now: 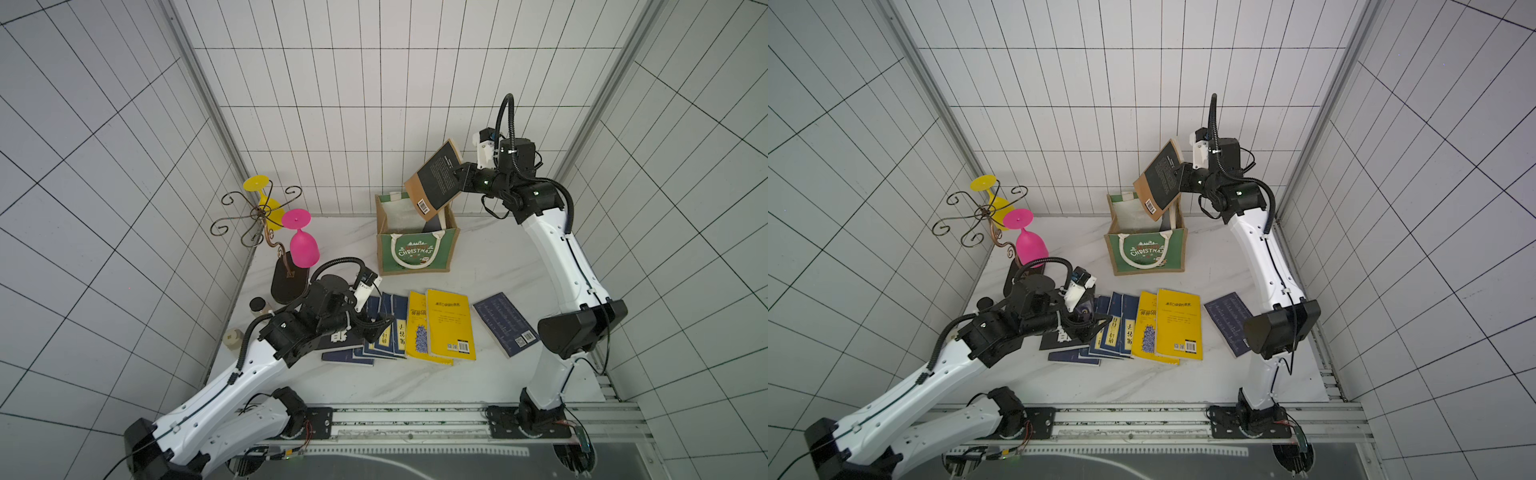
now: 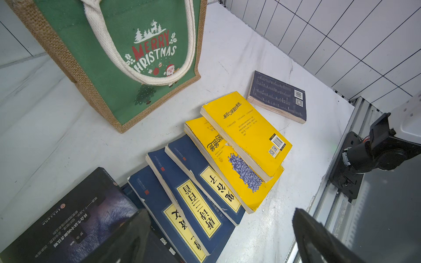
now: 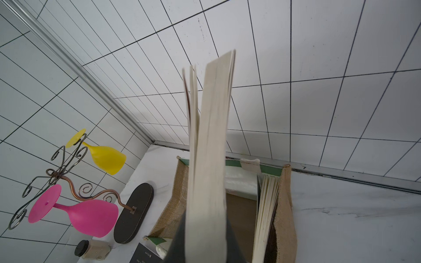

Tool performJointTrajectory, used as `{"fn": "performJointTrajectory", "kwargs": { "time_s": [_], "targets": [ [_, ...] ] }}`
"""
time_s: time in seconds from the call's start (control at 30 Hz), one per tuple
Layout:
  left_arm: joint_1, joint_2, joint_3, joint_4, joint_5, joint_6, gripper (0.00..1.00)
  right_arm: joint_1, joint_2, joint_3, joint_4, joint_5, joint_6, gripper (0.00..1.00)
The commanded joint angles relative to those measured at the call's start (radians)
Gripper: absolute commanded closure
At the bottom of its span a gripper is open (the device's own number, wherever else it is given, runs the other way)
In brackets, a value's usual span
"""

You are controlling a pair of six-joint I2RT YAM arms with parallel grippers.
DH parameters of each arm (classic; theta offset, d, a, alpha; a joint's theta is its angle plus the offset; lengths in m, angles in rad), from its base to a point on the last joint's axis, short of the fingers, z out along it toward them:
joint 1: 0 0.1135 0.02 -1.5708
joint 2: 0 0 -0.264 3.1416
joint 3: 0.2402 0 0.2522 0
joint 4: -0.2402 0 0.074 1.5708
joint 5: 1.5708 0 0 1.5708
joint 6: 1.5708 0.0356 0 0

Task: Put the books into the canvas bag
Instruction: Place the book in the canvas bag.

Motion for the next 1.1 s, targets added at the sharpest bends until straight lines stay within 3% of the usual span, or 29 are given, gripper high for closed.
{"fn": "performJointTrajectory", "kwargs": {
  "time_s": [0.0,0.4,0.8,1.07],
  "targets": [
    [0.000,0.004,-0.002,0.024,-0.001,0.006,0.03,0.001,-0.052,-0.082,0.101,0.034,0.000,1.00],
    [0.003,0.024,0.004,0.024,0.005,0.012,0.03,0.016,-0.052,-0.244,0.146,0.125,-0.008,1.00],
    [0.006,0.027,0.004,0.029,0.007,0.013,0.03,0.131,0.106,-0.158,0.071,0.477,0.057,1.00],
    [0.013,0.026,0.009,0.036,0.028,0.014,0.03,0.177,0.186,-0.122,0.066,0.523,0.081,1.00]
  ]
}}
